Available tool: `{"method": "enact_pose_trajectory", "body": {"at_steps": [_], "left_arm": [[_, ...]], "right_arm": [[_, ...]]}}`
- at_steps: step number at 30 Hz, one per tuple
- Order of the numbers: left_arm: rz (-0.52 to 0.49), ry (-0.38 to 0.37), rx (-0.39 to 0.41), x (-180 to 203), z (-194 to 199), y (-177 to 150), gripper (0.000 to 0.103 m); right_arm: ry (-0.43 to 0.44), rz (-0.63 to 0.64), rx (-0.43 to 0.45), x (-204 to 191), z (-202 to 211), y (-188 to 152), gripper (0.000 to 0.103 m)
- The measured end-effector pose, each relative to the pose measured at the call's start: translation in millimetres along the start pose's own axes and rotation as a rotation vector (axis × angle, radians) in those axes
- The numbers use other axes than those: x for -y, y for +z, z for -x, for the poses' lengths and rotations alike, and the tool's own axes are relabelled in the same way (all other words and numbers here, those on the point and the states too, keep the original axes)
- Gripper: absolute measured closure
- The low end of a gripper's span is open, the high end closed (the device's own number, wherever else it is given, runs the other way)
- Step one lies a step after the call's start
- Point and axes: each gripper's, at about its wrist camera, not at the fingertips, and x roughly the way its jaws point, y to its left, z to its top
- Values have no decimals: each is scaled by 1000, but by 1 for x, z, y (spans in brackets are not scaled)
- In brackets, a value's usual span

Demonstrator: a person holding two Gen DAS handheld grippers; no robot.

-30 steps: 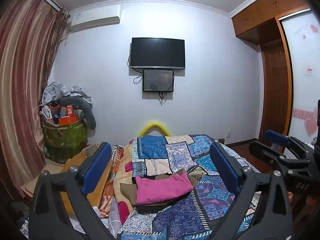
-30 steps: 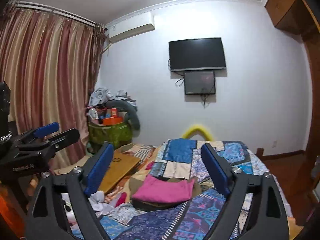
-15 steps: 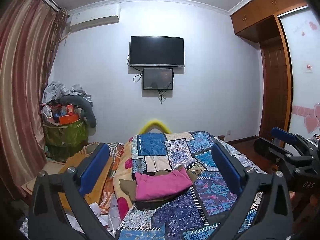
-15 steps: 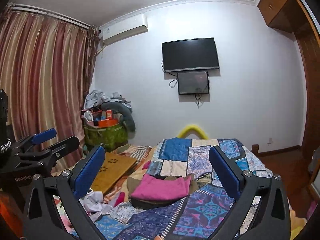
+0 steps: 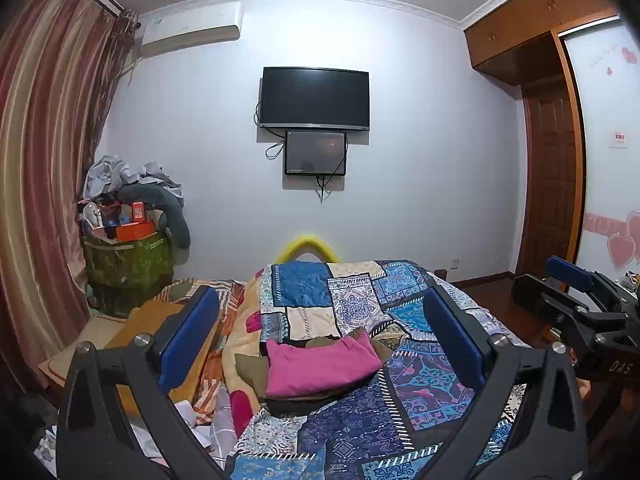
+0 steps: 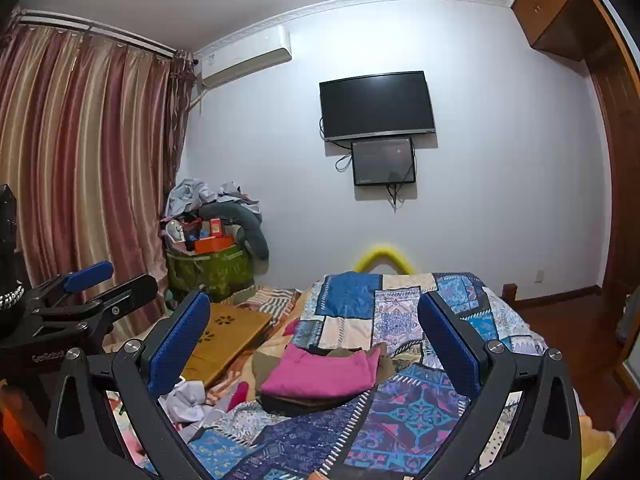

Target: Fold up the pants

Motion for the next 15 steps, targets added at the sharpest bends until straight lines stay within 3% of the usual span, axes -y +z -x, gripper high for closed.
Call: {"method": "enact_pose_trajectory", "body": {"at_steps": [15], "left_arm": [[7, 5, -3, -1, -2, -5, 0]], "right_arm": [[0, 6, -5, -3, 1, -1, 0]]}}
